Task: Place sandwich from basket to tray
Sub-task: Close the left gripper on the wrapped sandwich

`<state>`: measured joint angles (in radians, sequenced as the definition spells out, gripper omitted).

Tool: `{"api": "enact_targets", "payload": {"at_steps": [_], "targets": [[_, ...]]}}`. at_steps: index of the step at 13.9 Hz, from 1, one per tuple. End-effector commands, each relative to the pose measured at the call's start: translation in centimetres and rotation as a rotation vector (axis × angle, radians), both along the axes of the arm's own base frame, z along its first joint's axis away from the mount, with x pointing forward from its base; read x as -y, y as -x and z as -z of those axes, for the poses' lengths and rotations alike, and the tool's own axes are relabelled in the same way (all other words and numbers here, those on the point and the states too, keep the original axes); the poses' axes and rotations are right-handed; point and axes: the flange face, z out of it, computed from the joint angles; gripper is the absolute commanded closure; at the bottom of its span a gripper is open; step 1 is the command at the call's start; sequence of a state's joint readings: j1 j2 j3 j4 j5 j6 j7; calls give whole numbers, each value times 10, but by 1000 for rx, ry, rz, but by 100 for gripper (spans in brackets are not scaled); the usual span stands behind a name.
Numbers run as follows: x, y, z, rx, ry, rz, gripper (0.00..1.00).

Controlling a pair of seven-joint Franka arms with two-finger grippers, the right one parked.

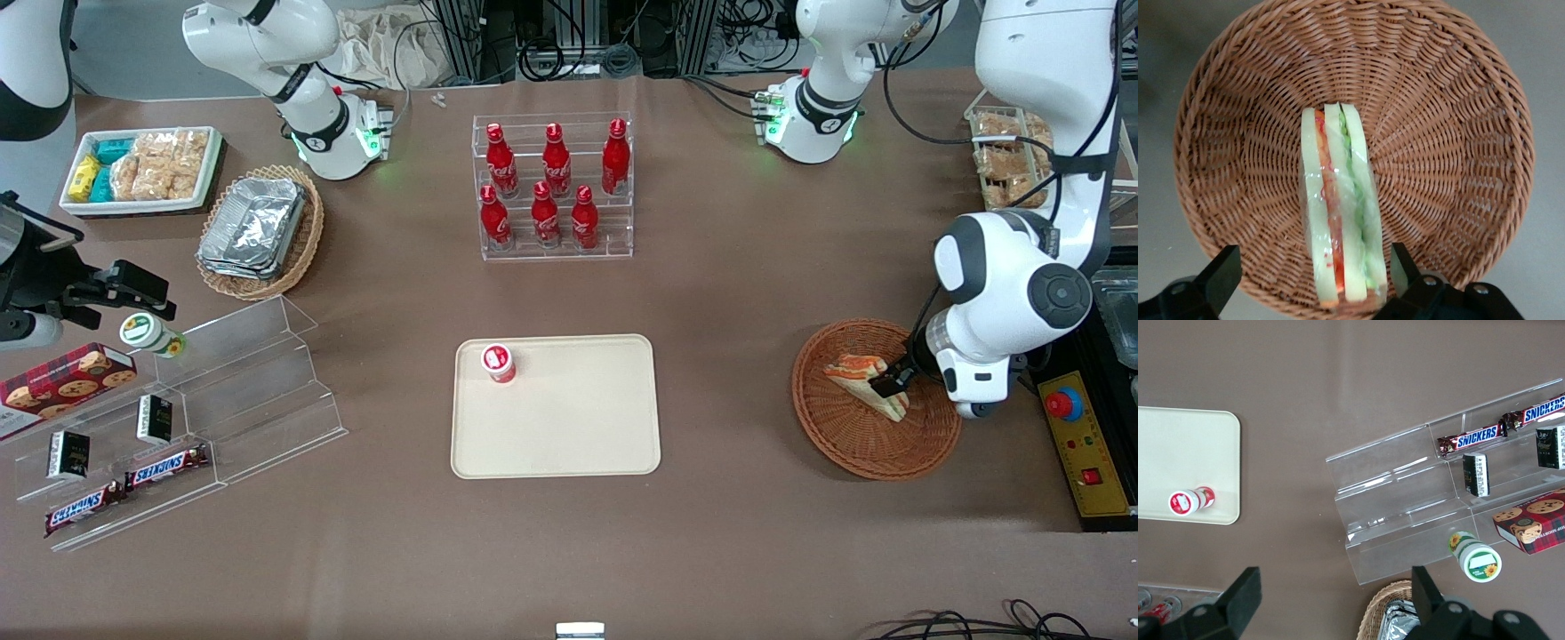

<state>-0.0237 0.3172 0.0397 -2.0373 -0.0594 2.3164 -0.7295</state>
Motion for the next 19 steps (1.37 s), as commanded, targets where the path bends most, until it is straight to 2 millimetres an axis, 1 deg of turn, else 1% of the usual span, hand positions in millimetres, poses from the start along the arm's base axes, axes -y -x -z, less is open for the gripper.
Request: {"api": "enact_targets", "payload": {"at_steps": [1,3,5,8,10,11,12,13,15,17,18,19], "targets": [[-3,-4,24,17,-4,-34,1],[-6,-6,37,17,-7,-41,1],[-6,-5,42,20,-8,-42,1],[-5,-4,55,7,-11,-44,2],[-6,-5,61,5,-12,-45,6],[-5,-6,61,7,-12,-44,10],[-6,-6,61,5,-12,-45,15],[-5,-6,60,7,-12,-45,25],[-4,-10,54,14,-14,-61,56],[-2,-12,44,11,-13,-62,81],[0,-12,33,-3,-12,-56,87],[1,-13,18,-19,-11,-51,87]]}}
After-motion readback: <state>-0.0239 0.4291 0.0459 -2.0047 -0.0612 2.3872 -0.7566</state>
